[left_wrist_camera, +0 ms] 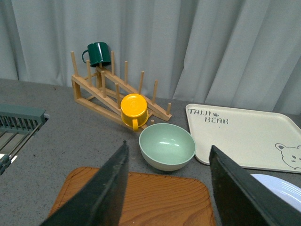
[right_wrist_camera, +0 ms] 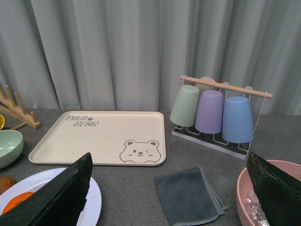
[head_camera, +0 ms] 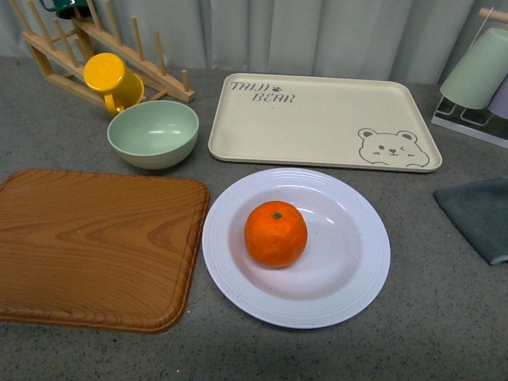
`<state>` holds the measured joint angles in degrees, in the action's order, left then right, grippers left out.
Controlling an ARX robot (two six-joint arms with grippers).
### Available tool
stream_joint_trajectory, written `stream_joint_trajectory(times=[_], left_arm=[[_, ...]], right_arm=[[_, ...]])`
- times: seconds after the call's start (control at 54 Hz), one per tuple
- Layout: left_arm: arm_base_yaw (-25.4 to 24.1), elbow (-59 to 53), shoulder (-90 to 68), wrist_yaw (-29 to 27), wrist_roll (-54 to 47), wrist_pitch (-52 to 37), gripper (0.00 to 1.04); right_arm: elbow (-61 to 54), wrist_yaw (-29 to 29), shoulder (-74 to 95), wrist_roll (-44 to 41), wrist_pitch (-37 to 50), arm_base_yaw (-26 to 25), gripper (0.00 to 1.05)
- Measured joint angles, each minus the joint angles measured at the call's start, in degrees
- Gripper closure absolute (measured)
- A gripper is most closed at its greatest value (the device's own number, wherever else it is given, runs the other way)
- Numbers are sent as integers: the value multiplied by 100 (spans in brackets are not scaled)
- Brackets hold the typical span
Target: Place orange and plate with both arms
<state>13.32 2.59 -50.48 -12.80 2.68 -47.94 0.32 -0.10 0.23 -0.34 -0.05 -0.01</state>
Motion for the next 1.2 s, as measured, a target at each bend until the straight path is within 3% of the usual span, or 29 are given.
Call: stream_joint_trajectory(times=[0.296, 0.407, 0.5, 0.574, 1.204], left_arm=[[-516, -142, 1252, 492, -181, 1102, 101], [-667, -142, 1716, 651, -210, 1517, 101], [-1097, -144, 2074, 1200, -225, 1869, 101], [-1287, -144, 2328, 1198, -223, 2090, 101], [-1318, -146, 3735, 1270, -223, 3458, 101]], right_arm=[[0, 0, 0, 0, 0, 0, 9], [0, 0, 0, 2, 0, 0, 9], [0, -2, 0, 0, 0, 0, 9], [0, 0, 0, 0, 0, 0, 9], [0, 0, 0, 0, 0, 0, 9]])
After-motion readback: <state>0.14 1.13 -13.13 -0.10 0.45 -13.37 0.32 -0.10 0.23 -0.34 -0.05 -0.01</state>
